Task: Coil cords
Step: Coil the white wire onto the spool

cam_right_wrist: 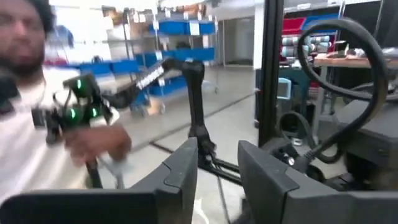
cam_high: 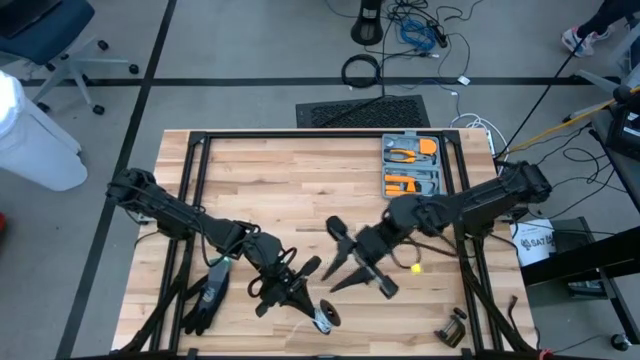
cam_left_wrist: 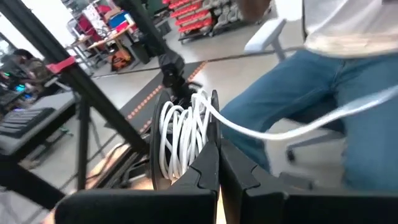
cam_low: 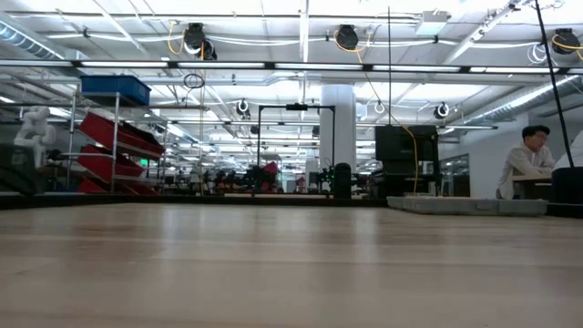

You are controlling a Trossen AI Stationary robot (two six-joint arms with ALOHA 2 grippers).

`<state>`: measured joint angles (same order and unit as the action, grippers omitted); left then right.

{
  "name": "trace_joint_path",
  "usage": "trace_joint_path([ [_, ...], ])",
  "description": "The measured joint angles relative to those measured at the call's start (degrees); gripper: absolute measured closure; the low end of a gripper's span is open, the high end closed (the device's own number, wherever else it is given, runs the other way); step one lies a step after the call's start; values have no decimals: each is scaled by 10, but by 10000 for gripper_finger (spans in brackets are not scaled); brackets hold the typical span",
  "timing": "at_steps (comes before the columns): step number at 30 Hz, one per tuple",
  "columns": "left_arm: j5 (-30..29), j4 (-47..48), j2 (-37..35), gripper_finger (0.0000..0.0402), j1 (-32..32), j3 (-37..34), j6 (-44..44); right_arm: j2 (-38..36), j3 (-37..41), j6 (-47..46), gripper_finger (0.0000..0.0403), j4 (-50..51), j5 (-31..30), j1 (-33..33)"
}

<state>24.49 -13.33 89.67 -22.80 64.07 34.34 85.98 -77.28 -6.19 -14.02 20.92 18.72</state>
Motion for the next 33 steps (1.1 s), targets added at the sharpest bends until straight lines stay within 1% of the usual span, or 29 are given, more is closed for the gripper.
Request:
trace_joint_path([
  [1, 3, -2, 0, 401, -1, 0, -12, -12, 0, 23, 299, 22, -7, 6],
  [3, 7, -3, 0, 401, -3, 0, -31, -37, 0, 67, 299, 89, -44, 29],
  [5, 13, -3, 0, 401, -3, 0, -55, -53, 0, 94, 302, 147, -98, 58],
  [8, 43, -16, 0, 401, -2, 0, -92, -56, 0, 112, 306, 210, -190, 107],
  [12, 85, -45, 0, 401, -3, 0, -103, -39, 0, 126, 309, 258, -274, 160],
  [15, 83, -80, 0, 401, -8, 0, -151, -15, 0, 110, 309, 255, -348, 191],
  [17, 58, -93, -1, 401, -12, 0, -185, -2, 0, 101, 309, 240, -401, 209],
  [18, 31, -93, -1, 401, -16, 0, -192, 4, 0, 98, 309, 235, -431, 218],
  [22, -112, -93, -1, 401, -34, 0, -206, 27, 0, 67, 309, 206, -551, 254],
  [24, -160, -94, -1, 401, -42, 0, -214, 32, 0, 53, 309, 189, -591, 269],
  [27, -226, -92, -1, 401, -50, 0, -230, 36, 0, 35, 309, 181, -616, 283],
  [30, -272, -84, -1, 401, -56, 0, -231, 35, 0, 23, 309, 180, -630, 291],
  [33, -292, -80, 0, 401, -55, 0, -234, 35, 0, 26, 309, 177, -627, 292],
])
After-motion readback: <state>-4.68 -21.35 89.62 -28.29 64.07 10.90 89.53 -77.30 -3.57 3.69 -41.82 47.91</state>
